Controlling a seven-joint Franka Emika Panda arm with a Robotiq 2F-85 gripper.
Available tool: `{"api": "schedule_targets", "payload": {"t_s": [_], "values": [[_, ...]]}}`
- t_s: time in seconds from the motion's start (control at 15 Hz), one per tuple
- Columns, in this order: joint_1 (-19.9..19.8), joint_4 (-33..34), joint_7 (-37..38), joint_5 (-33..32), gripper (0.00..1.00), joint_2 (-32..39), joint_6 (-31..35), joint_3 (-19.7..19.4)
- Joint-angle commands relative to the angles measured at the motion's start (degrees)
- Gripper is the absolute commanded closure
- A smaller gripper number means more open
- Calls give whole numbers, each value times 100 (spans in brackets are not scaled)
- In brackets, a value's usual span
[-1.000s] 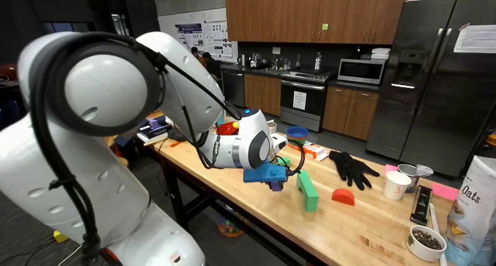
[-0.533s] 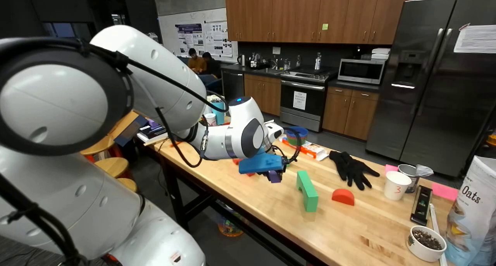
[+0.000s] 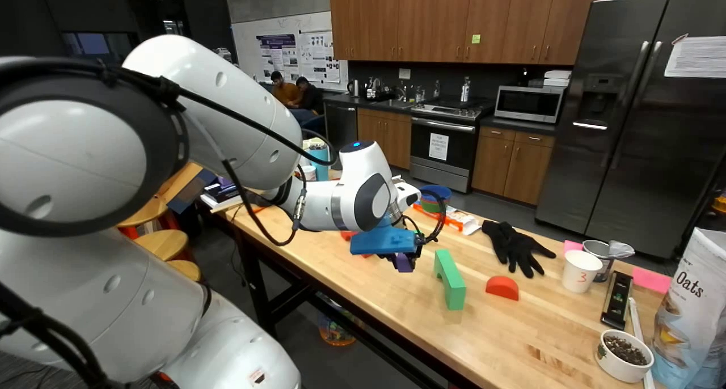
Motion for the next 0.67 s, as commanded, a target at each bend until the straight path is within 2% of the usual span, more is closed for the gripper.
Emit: {"api": "schedule_targets", "payload": {"t_s": [0.0, 0.33, 0.6], "values": [[-72, -28, -37, 89, 84, -301, -380, -114], [-223, -44, -144, 23, 84, -640, -991, -285], [-304, -44, -551, -52, 84, -941, -1155, -578]]}}
